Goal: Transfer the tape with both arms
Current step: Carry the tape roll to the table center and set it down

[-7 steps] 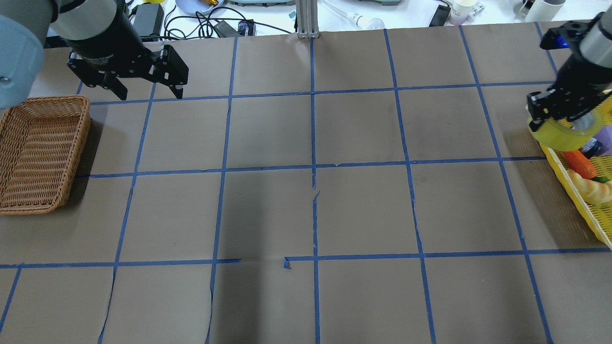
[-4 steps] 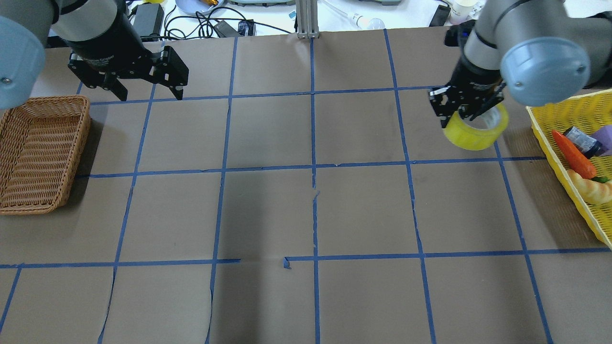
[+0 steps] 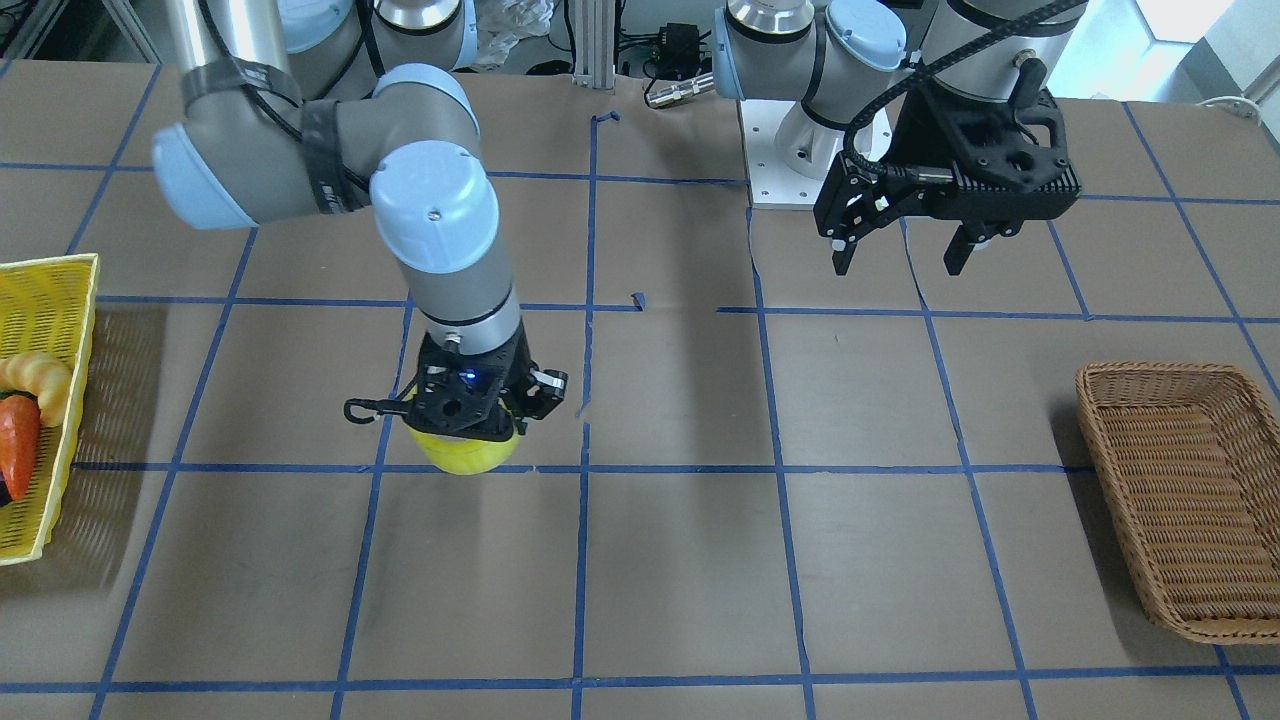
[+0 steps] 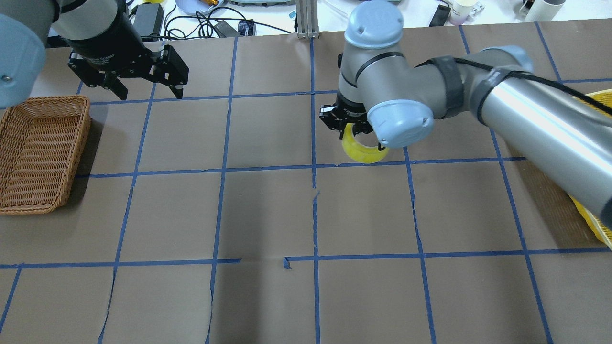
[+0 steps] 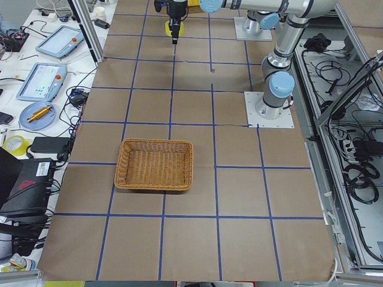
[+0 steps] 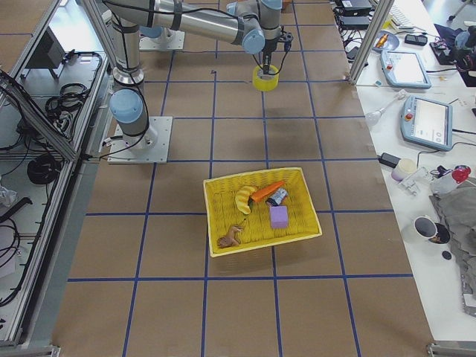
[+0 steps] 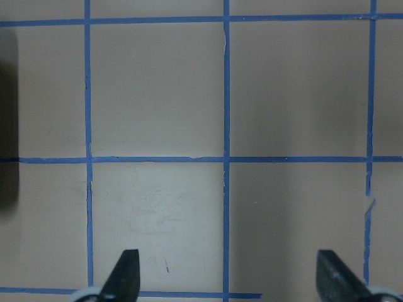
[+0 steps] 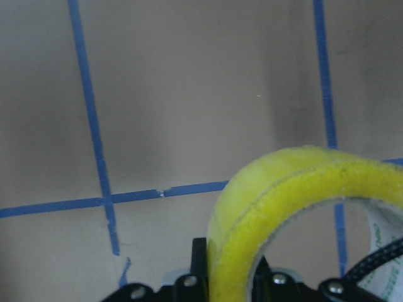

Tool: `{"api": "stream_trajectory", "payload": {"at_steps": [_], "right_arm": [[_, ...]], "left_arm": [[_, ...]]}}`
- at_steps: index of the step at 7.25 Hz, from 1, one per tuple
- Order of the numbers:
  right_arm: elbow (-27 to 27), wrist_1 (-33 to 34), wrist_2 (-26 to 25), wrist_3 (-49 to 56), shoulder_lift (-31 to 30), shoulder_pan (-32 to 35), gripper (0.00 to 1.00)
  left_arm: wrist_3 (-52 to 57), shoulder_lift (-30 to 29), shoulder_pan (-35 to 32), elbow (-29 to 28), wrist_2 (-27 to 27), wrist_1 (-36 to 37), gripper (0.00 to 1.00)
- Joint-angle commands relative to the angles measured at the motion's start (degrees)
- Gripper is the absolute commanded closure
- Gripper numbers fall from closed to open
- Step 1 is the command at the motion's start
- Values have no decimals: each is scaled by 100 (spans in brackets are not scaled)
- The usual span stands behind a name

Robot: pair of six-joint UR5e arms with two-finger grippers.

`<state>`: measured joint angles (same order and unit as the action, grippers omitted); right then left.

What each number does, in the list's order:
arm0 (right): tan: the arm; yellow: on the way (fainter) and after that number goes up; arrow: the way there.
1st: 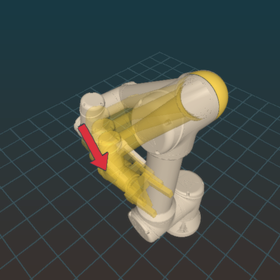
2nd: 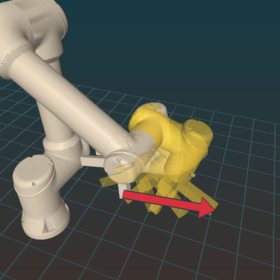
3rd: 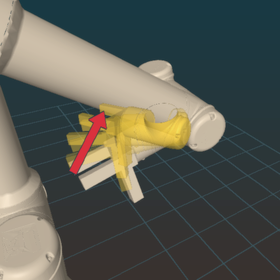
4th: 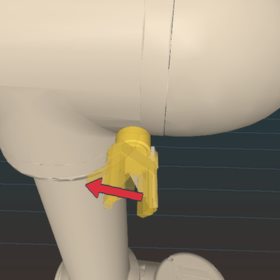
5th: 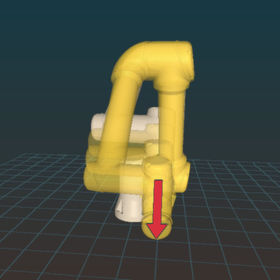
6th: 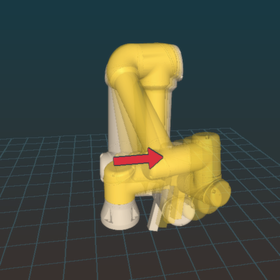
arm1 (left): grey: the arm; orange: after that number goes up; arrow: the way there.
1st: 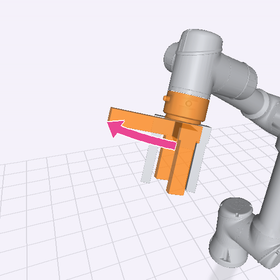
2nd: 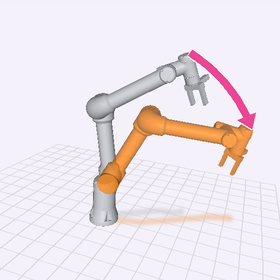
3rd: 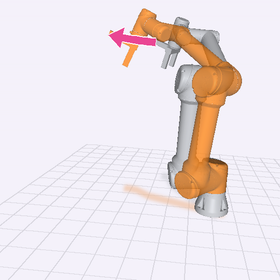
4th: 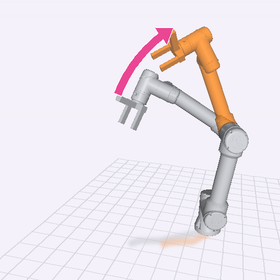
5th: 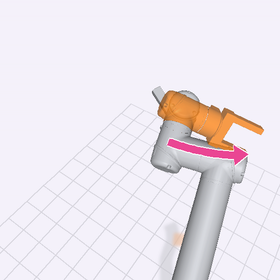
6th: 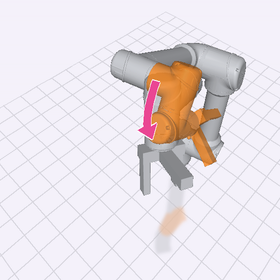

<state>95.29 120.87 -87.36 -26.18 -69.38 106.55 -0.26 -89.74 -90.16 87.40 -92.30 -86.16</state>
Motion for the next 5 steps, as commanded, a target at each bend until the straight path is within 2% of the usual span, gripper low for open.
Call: {"api": "stream_trajectory", "payload": {"at_steps": [1, 4, 5], "right_arm": [[-98, 454, 52, -615, 555, 418, 100], [-229, 806, 61, -1037, 1136, 638, 100], [-248, 771, 61, -1030, 1163, 638, 95]], "left_arm": [[0, 0, -1, 14, -8, 3, 0], [0, 0, -1, 23, 1, 3, 0], [0, 0, -1, 32, 1, 3, 0]]}}
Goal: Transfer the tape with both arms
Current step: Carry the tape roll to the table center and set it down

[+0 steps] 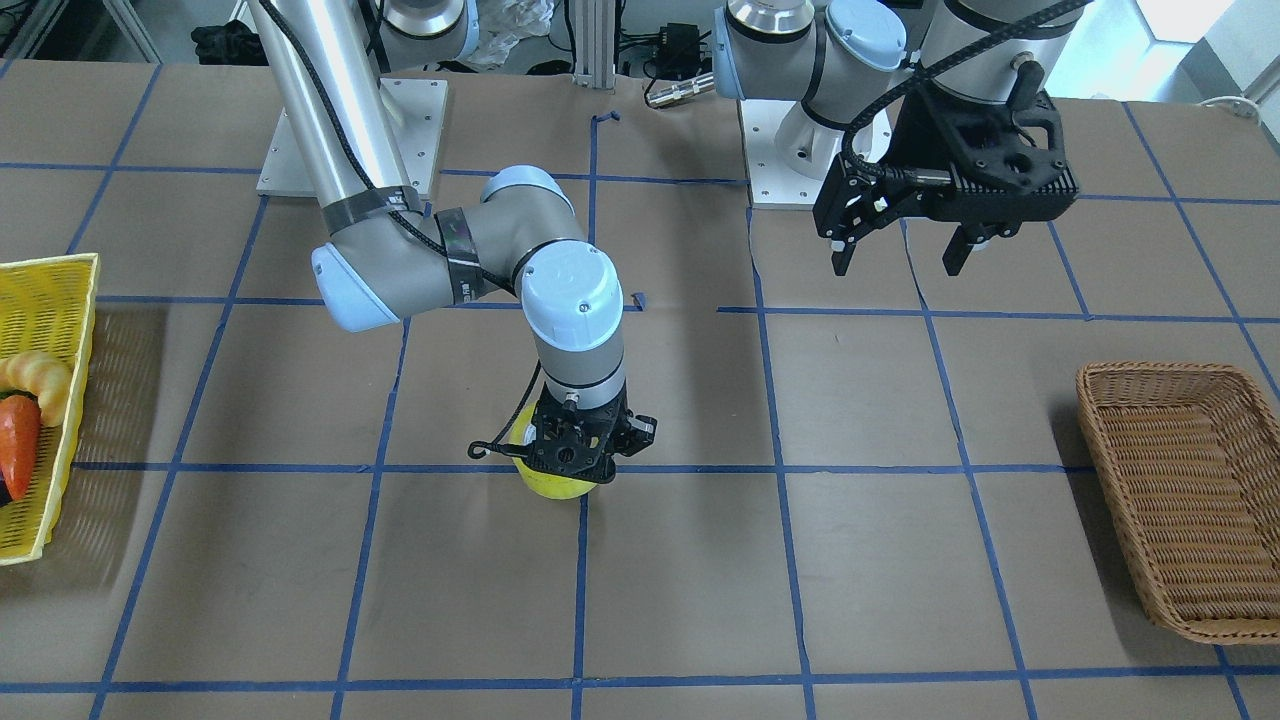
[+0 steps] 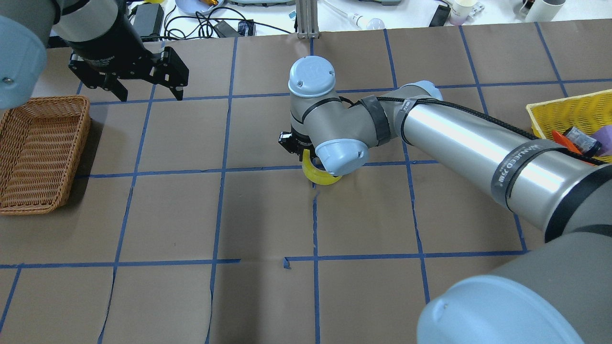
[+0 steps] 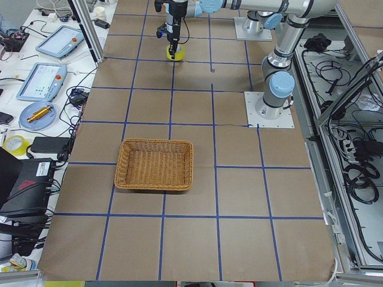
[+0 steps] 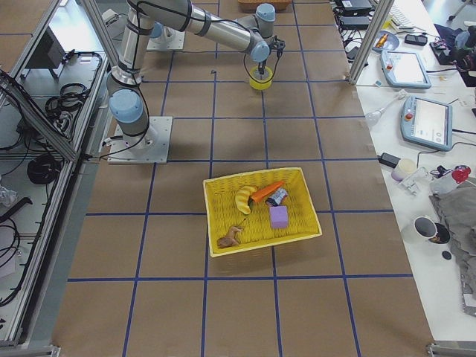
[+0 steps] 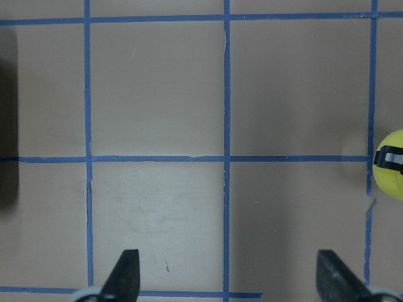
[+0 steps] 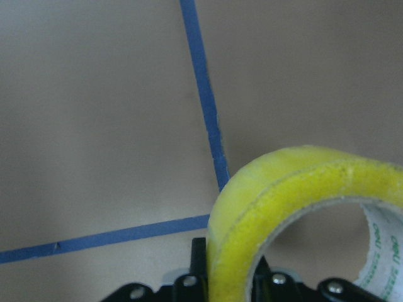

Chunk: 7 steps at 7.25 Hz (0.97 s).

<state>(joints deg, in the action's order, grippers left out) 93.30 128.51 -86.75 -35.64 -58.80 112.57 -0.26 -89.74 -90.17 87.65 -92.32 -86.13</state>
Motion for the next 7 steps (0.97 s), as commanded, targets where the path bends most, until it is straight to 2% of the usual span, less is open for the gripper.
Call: {"api": "stream_trajectory", "payload": {"at_steps": [1, 2, 3, 5, 6, 7], "right_arm": [[-49, -10, -8, -48, 114, 37, 24], [-49, -1, -9, -39, 62, 37, 4], [-49, -36, -17, -65, -69, 37, 0], [-67, -316, -131, -31, -551, -15, 0], [-49, -718, -410, 170, -885, -138, 0], [12, -879, -430, 294, -1149, -408, 0]], "left_arm": [[0, 18, 0, 7, 3, 0, 0], [0, 0, 8, -11, 3, 0, 0], [0, 18, 0, -11, 3, 0, 0], [0, 26, 0, 42, -6, 0, 0], [0, -43, -26, 68, 12, 26, 0], [-9, -96, -61, 42, 21, 70, 0]]}}
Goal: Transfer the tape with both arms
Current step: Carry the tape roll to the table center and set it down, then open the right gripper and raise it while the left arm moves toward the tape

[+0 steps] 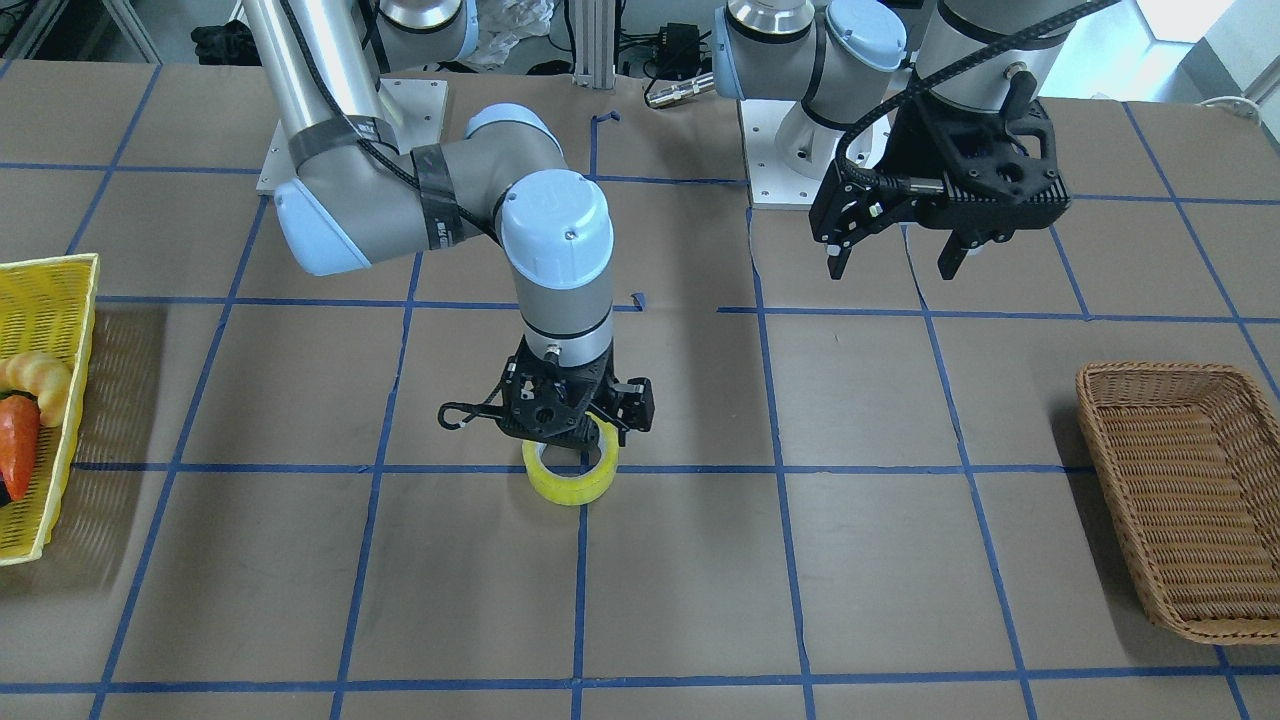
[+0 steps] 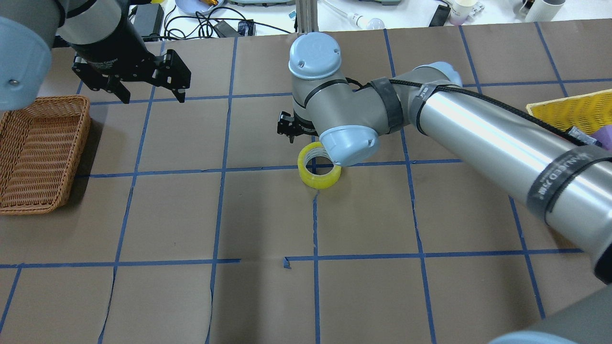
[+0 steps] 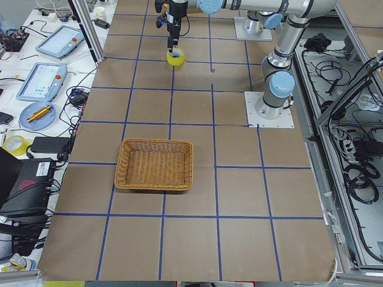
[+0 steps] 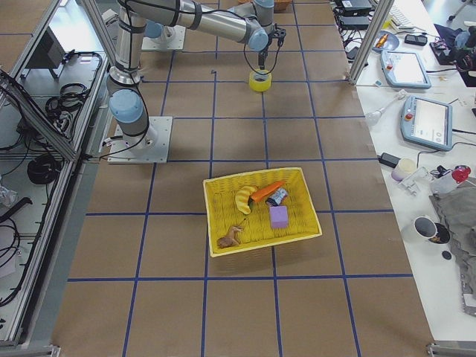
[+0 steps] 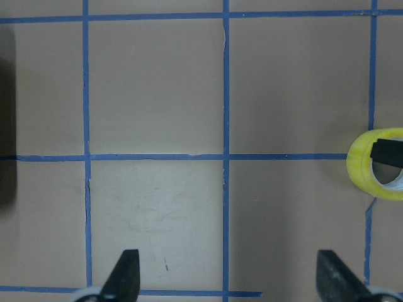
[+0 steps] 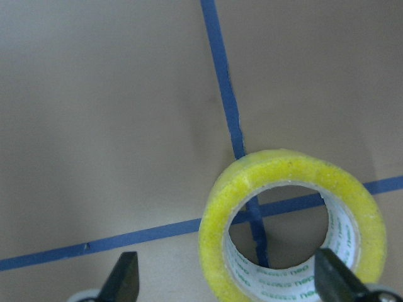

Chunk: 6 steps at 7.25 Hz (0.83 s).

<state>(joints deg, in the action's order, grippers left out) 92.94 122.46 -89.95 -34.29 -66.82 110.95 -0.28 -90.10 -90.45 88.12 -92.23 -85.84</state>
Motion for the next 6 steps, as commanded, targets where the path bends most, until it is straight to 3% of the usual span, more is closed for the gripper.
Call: {"api": "stream_trajectory", "payload": {"at_steps": [1, 2, 4, 5, 6], "right_arm": [[40, -702, -50, 542, -680, -623, 0], [49, -1341, -84, 1372, -1057, -992, 0], [31, -2292, -110, 2385, -1604, -1547, 0], [31, -2706, -102, 2861, -1841, -1802, 0], [5, -2858, -76, 2892, -2035, -1926, 0]], "left_arm": [[19, -69, -34, 29, 12, 41, 0], [37, -182, -34, 125, 38, 84, 0], [-260, -525, -348, 703, 91, 1221, 0], [-610, -787, -664, 985, 361, 1871, 0], [-674, -1268, -754, 1275, 1138, 2661, 0]]}}
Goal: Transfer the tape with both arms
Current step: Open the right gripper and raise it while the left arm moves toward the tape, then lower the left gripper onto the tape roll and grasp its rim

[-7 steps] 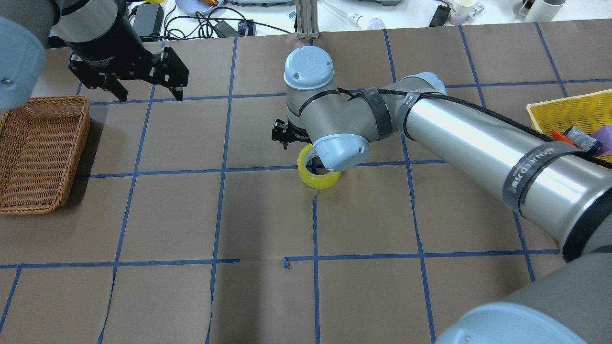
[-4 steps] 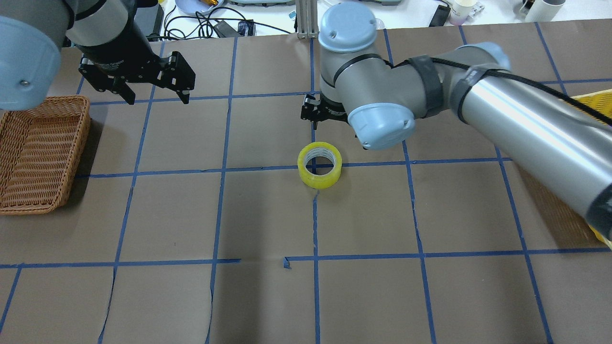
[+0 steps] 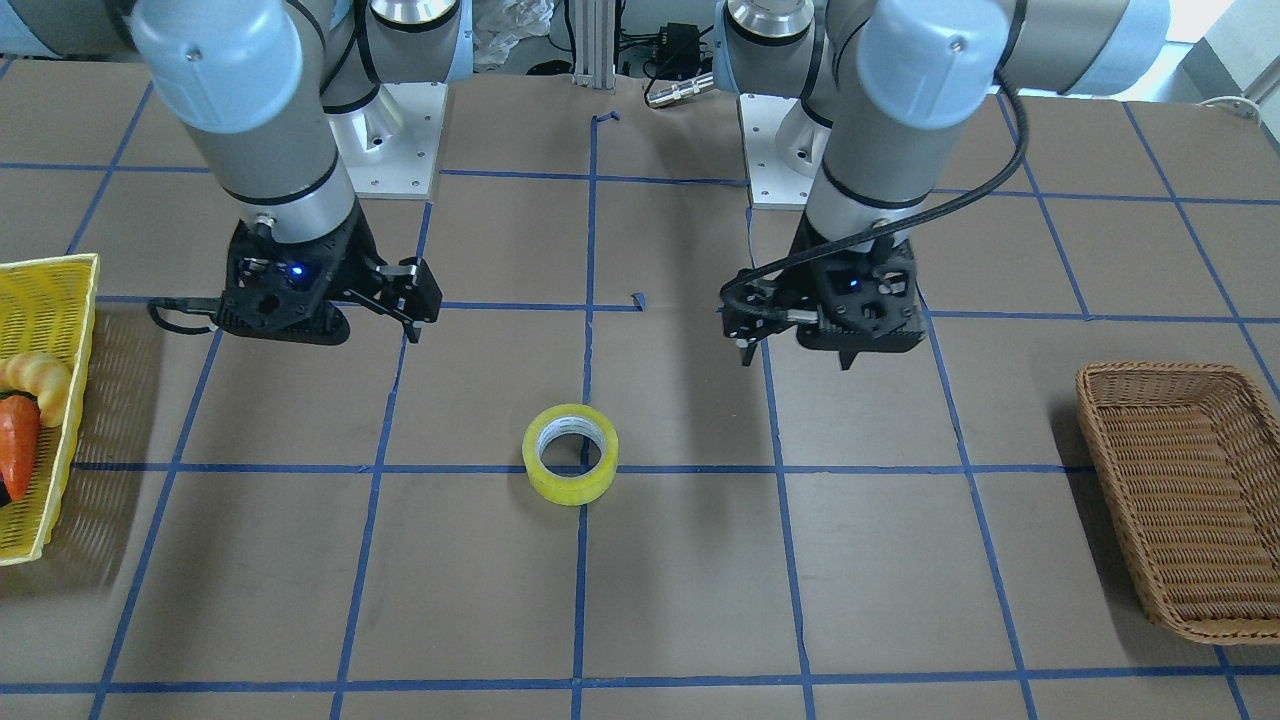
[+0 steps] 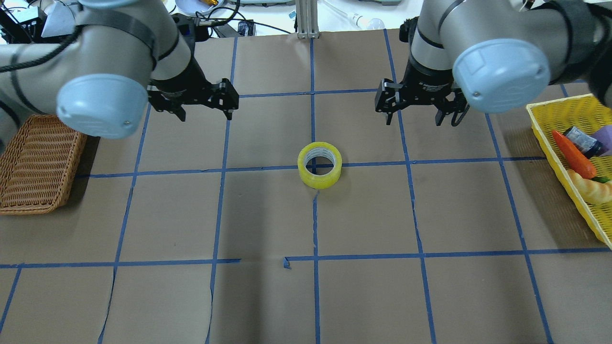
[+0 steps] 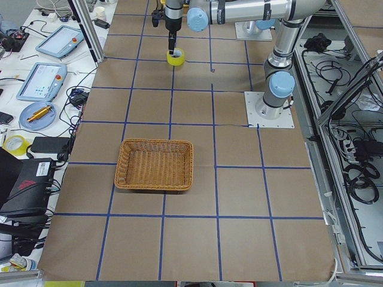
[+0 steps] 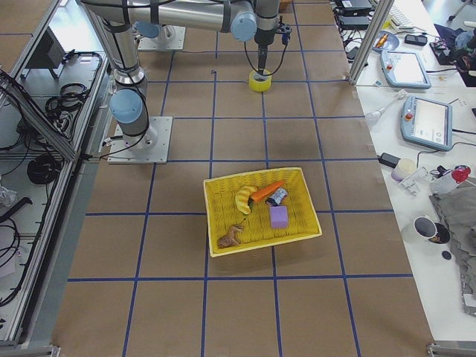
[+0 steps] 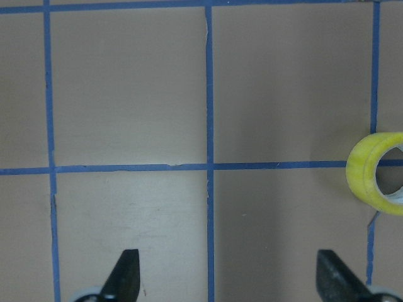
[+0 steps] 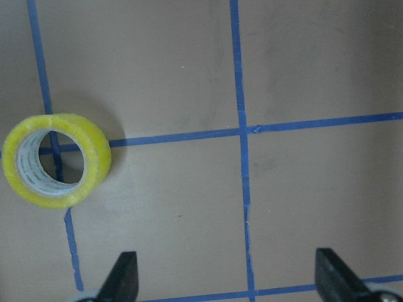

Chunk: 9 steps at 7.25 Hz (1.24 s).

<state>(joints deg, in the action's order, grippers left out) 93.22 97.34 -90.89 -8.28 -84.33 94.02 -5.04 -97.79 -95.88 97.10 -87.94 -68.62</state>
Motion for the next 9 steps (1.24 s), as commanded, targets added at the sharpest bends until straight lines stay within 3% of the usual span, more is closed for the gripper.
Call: {"api": "stream_trajectory", "payload": {"at_steps": [1, 4, 7, 8, 9], "right_arm": [[-23, -460, -17, 292, -442, -261, 0], [-23, -453, -26, 284, -637, -261, 0], [21, -470, -35, 275, -637, -244, 0], [21, -462, -35, 275, -637, -244, 0], [21, -462, -17, 266, -637, -244, 0]], "left_arm": [[-347, -852, -369, 545, 760, 1469, 0], [-936, -1662, -941, 565, 699, 2552, 0], [-963, -2217, -1107, 547, 716, 2950, 0], [-1025, -2340, -1152, 565, 777, 3169, 12], [-1191, -2402, -1170, 573, 787, 3180, 36]]}}
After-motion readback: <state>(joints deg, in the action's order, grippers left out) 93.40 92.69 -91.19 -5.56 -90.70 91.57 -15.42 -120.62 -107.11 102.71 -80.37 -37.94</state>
